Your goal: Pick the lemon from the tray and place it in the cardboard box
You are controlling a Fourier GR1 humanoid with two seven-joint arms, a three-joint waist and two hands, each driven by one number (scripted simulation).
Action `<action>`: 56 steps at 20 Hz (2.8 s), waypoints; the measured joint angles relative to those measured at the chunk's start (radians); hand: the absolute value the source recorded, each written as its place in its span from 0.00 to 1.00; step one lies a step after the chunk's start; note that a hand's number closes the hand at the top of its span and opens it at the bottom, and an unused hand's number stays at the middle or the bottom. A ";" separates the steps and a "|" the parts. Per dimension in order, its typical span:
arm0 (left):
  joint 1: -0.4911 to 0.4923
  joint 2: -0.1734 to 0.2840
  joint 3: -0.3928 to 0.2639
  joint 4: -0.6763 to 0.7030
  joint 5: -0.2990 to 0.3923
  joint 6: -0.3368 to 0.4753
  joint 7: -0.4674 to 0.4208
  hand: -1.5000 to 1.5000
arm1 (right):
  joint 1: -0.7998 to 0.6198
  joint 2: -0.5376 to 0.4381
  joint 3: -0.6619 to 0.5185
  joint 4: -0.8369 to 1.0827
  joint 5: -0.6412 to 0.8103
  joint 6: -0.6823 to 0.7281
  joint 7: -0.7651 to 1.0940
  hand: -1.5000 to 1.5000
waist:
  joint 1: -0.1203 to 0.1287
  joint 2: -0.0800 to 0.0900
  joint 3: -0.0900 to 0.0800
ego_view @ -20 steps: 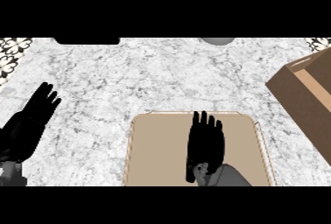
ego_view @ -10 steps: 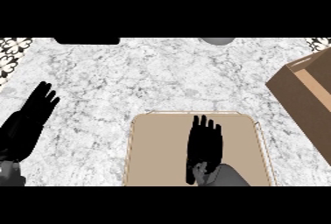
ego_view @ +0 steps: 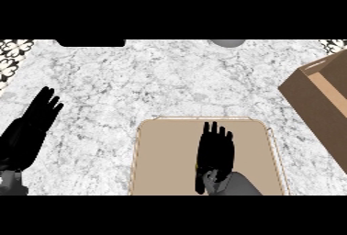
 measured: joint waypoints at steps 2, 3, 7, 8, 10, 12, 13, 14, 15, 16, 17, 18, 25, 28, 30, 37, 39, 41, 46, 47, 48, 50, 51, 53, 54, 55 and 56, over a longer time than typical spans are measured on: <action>0.002 -0.009 -0.004 0.002 -0.011 0.002 -0.007 0.50 | 0.003 0.000 0.001 -0.002 0.015 -0.002 -0.005 1.00 | -0.002 0.000 0.000; 0.003 -0.006 0.003 0.003 -0.008 -0.003 -0.004 0.50 | 0.001 0.001 0.007 0.002 0.021 -0.004 -0.011 1.00 | -0.002 0.000 0.000; 0.005 -0.019 0.008 0.005 -0.016 -0.008 -0.003 0.50 | -0.020 0.001 0.022 0.029 0.050 -0.014 -0.044 1.00 | -0.001 0.000 0.000; 0.006 -0.021 0.008 0.005 -0.018 -0.010 -0.002 0.50 | -0.025 0.001 0.024 0.031 0.049 -0.014 -0.046 1.00 | -0.001 0.000 0.000; 0.009 -0.028 0.008 -0.012 -0.023 -0.004 0.008 0.50 | -0.031 0.002 0.027 0.038 0.055 -0.018 -0.054 1.00 | 0.000 0.000 0.000; 0.013 -0.031 0.006 -0.031 -0.030 0.003 0.022 0.50 | -0.024 0.004 0.023 0.038 0.071 -0.016 -0.069 1.00 | -0.002 0.000 0.000; 0.013 -0.034 0.005 -0.035 -0.032 0.003 0.029 0.50 | -0.022 0.004 0.008 0.038 0.077 -0.011 -0.086 1.00 | -0.003 0.000 0.001; 0.014 -0.036 0.008 -0.039 -0.035 0.002 0.033 0.50 | -0.026 -0.014 -0.022 0.042 0.071 -0.005 -0.123 1.00 | -0.003 0.001 0.001; 0.013 -0.032 0.019 -0.040 -0.028 -0.008 0.038 0.50 | -0.025 -0.034 -0.051 0.040 0.062 -0.002 -0.163 1.00 | -0.004 0.001 0.001; 0.009 -0.037 0.020 -0.032 -0.033 -0.006 0.031 0.50 | -0.023 -0.064 -0.083 0.040 0.043 -0.010 -0.220 1.00 | -0.005 0.001 0.001; 0.006 -0.037 0.023 -0.028 -0.034 -0.010 0.030 0.50 | -0.025 -0.090 -0.114 0.034 0.023 -0.012 -0.268 1.00 | -0.006 0.001 0.001; 0.013 -0.039 0.024 -0.027 -0.032 -0.016 0.025 0.50 | -0.025 -0.129 -0.152 0.028 -0.003 -0.015 -0.326 1.00 | -0.006 0.002 0.001; 0.010 -0.055 0.034 -0.028 -0.049 -0.026 0.027 0.50 | -0.049 -0.285 -0.323 0.107 -0.057 -0.073 -0.606 1.00 | -0.005 0.003 0.001; 0.010 -0.061 0.045 -0.012 -0.056 -0.039 0.016 0.50 | -0.036 -0.313 -0.348 0.049 -0.039 -0.084 -0.627 1.00 | -0.007 0.002 0.001; 0.018 -0.058 0.054 -0.017 -0.054 -0.049 0.023 0.50 | -0.031 -0.320 -0.357 -0.013 -0.026 -0.081 -0.617 1.00 | -0.008 0.001 0.001; 0.017 -0.065 0.063 -0.027 -0.062 -0.049 0.038 0.50 | -0.074 -0.335 -0.380 -0.303 0.009 -0.020 -0.514 1.00 | -0.015 -0.003 0.000; 0.013 -0.064 0.073 -0.011 -0.061 -0.058 0.026 0.50 | -0.110 -0.333 -0.401 -0.372 0.017 0.006 -0.465 1.00 | -0.015 -0.003 0.000; 0.010 -0.064 0.076 -0.010 -0.063 -0.057 0.031 0.50 | -0.134 -0.342 -0.434 -0.439 0.030 0.024 -0.419 1.00 | -0.016 -0.003 0.000; 0.016 -0.086 0.061 -0.022 -0.086 -0.051 0.027 0.50 | -0.205 -0.366 -0.530 -0.511 0.058 0.066 -0.345 1.00 | -0.011 -0.002 0.000; 0.010 -0.085 0.067 -0.015 -0.084 -0.055 0.027 0.50 | -0.212 -0.378 -0.552 -0.513 0.064 0.070 -0.345 1.00 | -0.011 -0.001 0.000; 0.026 -0.088 0.065 -0.025 -0.084 -0.060 0.022 0.50 | -0.222 -0.391 -0.582 -0.522 0.061 0.081 -0.342 1.00 | -0.010 -0.001 0.000; 0.024 -0.088 0.072 -0.024 -0.081 -0.067 0.026 0.50 | -0.224 -0.416 -0.642 -0.535 0.048 0.096 -0.349 1.00 | -0.010 -0.001 0.001; 0.019 -0.086 0.077 -0.014 -0.078 -0.075 0.024 0.50 | -0.238 -0.432 -0.678 -0.524 0.035 0.106 -0.357 1.00 | -0.010 0.000 0.000; 0.002 -0.095 0.073 -0.007 -0.092 -0.066 0.030 0.50 | -0.242 -0.460 -0.734 -0.489 0.024 0.106 -0.385 1.00 | -0.009 0.001 0.001; 0.003 -0.094 0.076 -0.019 -0.093 -0.064 0.042 0.50 | -0.236 -0.473 -0.756 -0.481 0.017 0.112 -0.395 1.00 | -0.009 0.001 0.001; 0.000 -0.095 0.076 -0.027 -0.095 -0.062 0.046 0.50 | -0.240 -0.491 -0.771 -0.451 0.018 0.112 -0.414 1.00 | -0.007 0.001 0.001; 0.006 -0.101 0.072 -0.040 -0.100 -0.059 0.051 0.50 | -0.233 -0.508 -0.793 -0.431 0.011 0.113 -0.439 1.00 | -0.007 0.001 0.001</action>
